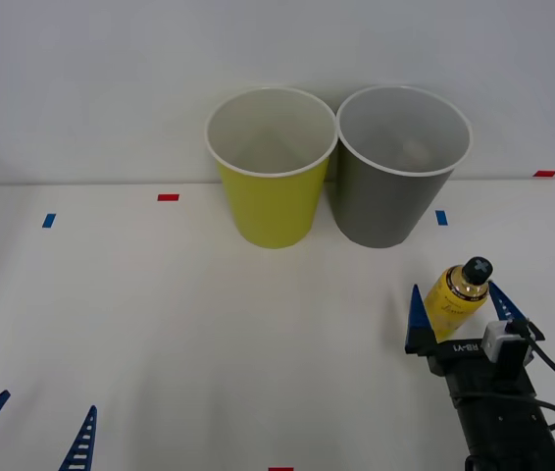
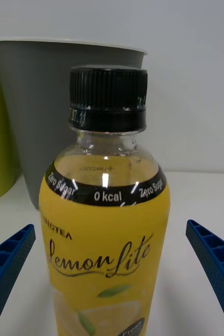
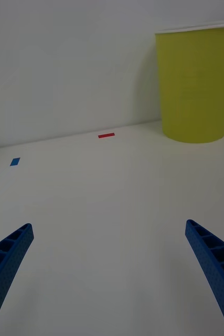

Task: Put cans in the gray bin and PET bottles in the light green bin.

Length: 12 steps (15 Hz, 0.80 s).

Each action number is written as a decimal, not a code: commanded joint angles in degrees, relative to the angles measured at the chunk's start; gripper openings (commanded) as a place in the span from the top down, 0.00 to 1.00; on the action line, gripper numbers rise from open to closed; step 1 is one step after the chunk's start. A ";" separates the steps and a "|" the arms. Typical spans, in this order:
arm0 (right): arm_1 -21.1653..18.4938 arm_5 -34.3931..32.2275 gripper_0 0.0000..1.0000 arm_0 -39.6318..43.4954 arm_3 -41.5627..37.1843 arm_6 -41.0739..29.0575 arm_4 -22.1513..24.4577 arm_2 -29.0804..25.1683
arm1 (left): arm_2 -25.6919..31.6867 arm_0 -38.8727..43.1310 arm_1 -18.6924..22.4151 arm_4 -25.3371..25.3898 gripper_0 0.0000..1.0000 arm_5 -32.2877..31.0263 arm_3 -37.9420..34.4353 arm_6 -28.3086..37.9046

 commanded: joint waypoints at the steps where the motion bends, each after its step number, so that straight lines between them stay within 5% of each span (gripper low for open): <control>1: 0.04 0.95 0.00 -1.86 0.32 0.15 -0.20 -0.33 | 0.00 0.00 0.00 0.00 0.00 0.00 0.00 0.00; 6: -0.23 1.92 0.00 -2.39 0.32 0.15 -0.20 -0.41 | 0.00 0.00 0.00 0.00 0.00 0.00 0.00 0.00; 7: -0.23 1.92 0.59 -2.30 0.32 -0.03 -0.29 -0.24 | 0.00 0.00 0.00 0.00 0.00 0.00 0.00 0.00; 8: -0.14 1.92 0.83 -2.30 0.32 -0.11 -0.37 -0.24 | 0.00 0.00 0.00 0.00 0.00 0.00 0.00 0.00; 12: 0.30 1.39 0.99 -1.95 0.32 -0.29 -0.73 -0.15 | 0.00 0.00 0.00 0.00 0.00 0.00 0.00 0.00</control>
